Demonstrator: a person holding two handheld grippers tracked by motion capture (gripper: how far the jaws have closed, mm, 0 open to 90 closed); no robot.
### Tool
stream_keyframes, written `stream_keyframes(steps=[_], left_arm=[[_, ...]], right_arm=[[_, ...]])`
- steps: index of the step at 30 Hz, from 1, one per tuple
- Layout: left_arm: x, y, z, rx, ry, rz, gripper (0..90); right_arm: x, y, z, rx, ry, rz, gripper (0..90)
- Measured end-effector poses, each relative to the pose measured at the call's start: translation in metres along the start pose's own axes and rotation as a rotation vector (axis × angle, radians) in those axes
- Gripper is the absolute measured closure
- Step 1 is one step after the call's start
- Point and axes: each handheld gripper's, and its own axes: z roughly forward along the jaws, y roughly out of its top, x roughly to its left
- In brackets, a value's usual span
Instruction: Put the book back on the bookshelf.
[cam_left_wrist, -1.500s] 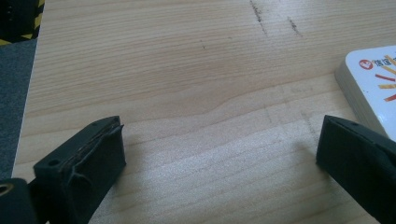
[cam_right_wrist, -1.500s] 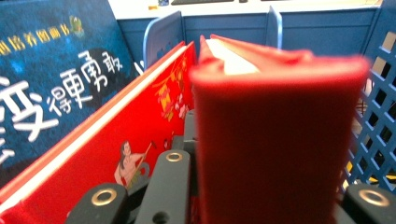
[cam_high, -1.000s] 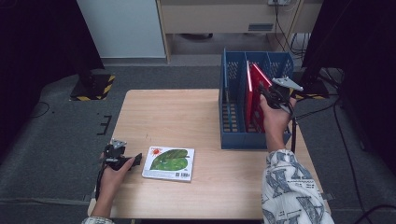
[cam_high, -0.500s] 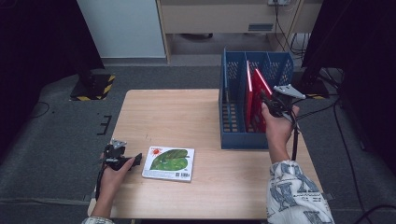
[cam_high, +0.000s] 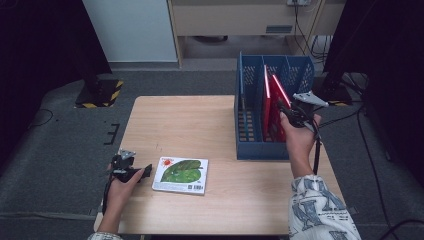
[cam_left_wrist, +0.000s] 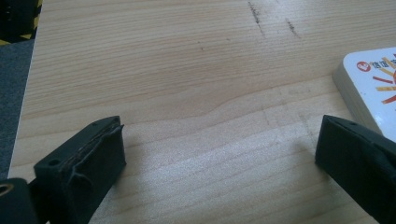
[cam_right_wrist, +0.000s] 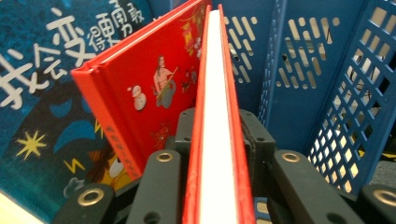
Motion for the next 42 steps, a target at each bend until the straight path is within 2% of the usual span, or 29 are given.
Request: stream_keyframes(steps=[14,19,26,35,42], left_arm=[[0.000,0.000,0.000,-0.001,-0.002,0.004,0.8],[0.000,0.000,0.000,-0.001,-0.001,0.006,1.1],[-0.001,0.000,0.000,-0.002,-0.001,0.007,1.2],[-0.001,0.000,0.000,-0.002,-0.001,0.007,1.3],[-0.001,0.001,0.000,-0.002,0.000,0.006,1.3]], right_arm=[[0.000,0.006,-0.001,0.014,0.004,-0.006,72.8],[0.001,0.007,-0.001,0.016,-0.014,-0.014,75.5],[0.001,0.007,-0.002,0.012,-0.067,-0.030,79.1],[-0.001,0.008,0.001,-0.019,-0.087,-0.014,79.7],[-0.003,0.016,0.009,-0.039,-0.100,0.000,79.7]])
